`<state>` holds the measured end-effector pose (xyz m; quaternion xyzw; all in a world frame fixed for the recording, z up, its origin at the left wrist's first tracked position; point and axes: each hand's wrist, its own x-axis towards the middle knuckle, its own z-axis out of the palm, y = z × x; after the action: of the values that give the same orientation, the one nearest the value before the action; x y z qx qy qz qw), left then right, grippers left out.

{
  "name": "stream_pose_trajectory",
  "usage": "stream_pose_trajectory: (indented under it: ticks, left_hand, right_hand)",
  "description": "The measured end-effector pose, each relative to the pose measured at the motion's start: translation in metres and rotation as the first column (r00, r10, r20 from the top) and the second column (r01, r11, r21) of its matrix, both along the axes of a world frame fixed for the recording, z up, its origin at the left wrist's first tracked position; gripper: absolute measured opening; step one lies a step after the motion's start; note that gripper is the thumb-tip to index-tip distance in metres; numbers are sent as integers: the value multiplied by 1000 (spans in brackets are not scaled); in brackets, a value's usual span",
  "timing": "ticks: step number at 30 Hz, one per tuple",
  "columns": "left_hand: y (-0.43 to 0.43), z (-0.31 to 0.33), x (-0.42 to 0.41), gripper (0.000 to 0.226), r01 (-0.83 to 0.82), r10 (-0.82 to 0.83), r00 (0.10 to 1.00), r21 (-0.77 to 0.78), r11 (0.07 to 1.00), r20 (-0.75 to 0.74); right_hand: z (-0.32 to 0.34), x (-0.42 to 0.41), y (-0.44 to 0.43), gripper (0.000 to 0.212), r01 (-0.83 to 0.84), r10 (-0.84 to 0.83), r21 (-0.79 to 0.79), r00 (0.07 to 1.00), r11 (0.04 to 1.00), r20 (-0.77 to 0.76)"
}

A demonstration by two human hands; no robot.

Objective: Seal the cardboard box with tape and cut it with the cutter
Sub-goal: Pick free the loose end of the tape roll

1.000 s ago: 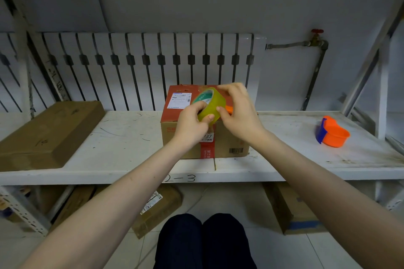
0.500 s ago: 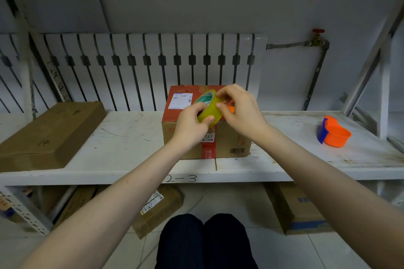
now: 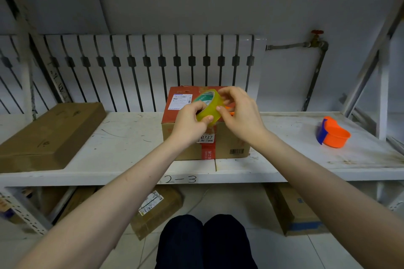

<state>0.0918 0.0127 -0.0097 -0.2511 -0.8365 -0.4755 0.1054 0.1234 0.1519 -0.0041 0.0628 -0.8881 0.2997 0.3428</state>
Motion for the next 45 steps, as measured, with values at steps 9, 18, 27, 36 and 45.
stream_pose_trajectory:
  ticks: [9,18,27,36,45]
  left_hand:
    - [-1,-1,3,8,-5,4,999,20,1000,34]
    - [-4,0,7,7,29,-32,998,61,998,49]
    - [-6,-3,10,6,41,-49,995,93,995,88]
    - [-4,0,11,5,42,-51,995,99,994,88]
    - [-6,1,6,6,72,-74,996,57,996,48]
  right_hand:
    - [-3,4,-4,26,35,-31,94,998,995,-49]
    - [6,6,-3,24,-21,25,135,999,991,-24]
    - [3,6,-2,23,-52,53,80,998,995,-20]
    - [3,4,1,21,-65,67,73,997,995,-36]
    - [1,3,7,8,-98,104,117,994,988,-43]
